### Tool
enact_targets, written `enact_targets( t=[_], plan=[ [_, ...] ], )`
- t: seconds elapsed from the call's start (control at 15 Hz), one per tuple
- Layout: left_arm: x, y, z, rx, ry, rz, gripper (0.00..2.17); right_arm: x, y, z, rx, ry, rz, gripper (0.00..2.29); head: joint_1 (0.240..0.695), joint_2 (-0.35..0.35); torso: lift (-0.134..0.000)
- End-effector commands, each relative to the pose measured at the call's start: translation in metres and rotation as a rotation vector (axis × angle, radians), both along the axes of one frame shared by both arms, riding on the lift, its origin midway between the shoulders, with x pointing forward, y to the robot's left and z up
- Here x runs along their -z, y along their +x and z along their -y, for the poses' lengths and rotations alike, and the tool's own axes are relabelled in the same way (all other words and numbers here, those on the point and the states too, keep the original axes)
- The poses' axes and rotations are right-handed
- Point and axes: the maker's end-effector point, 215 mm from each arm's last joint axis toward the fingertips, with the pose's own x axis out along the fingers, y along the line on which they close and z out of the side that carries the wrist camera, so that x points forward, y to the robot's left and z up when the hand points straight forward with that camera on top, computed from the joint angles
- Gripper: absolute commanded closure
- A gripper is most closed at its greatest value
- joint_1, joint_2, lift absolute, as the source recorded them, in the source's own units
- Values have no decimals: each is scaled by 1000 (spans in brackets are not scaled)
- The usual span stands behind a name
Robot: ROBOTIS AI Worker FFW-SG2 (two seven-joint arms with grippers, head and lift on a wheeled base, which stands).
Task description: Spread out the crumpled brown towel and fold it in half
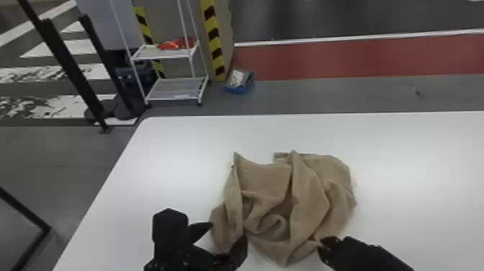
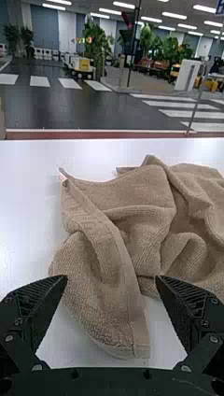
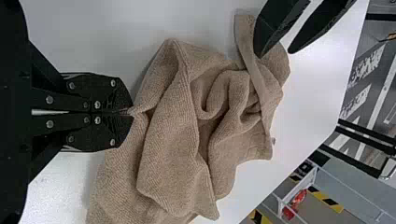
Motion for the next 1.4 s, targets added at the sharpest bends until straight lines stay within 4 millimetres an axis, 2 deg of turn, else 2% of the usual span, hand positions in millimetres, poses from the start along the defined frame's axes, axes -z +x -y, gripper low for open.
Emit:
enact_targets(
  t=[0.0,0.07,0.13,0.2,0.27,0.33,0.47,0.6,0.8,0.93,1.13,1.33],
  plan=[
    [16,3,-5,-24,33,-50,326,-6,-1,0,3,5,9,1477,695,185,-125],
    [19,6,-9,-28,62,-51,444,-8,-1,0,3,6,12,1477,695,188,-125],
    [19,10,-12,-33,77,-46,697,-9,-2,0,4,7,13,1477,695,193,-125],
    [23,9,-12,-32,77,-55,1058,-10,-2,2,7,8,14,1477,695,197,-125],
    [23,10,-14,-36,77,-54,1609,-10,-2,5,11,9,14,1477,695,200,-125],
    [20,12,-18,-43,80,-48,1882,-9,-1,7,15,6,14,1474,695,201,-125],
    [4,17,-24,-52,71,-18,1902,-12,5,19,31,3,25,1477,695,201,-125],
    [-15,12,-26,-54,19,-32,1899,-23,20,42,52,5,65,1474,695,195,-125],
    [-33,0,-37,-57,-101,-128,1899,-56,48,68,41,-7,168,1474,695,150,-125],
    [-31,-8,-55,-98,-202,-224,1899,-72,61,72,18,-21,200,1474,695,136,-125],
    [-43,2,-91,-165,-225,-221,1899,-93,82,114,40,-108,254,1470,695,144,-125],
    [-53,10,-108,-203,-240,-217,1899,-115,96,142,50,-183,325,1470,695,134,-125]
  ],
)
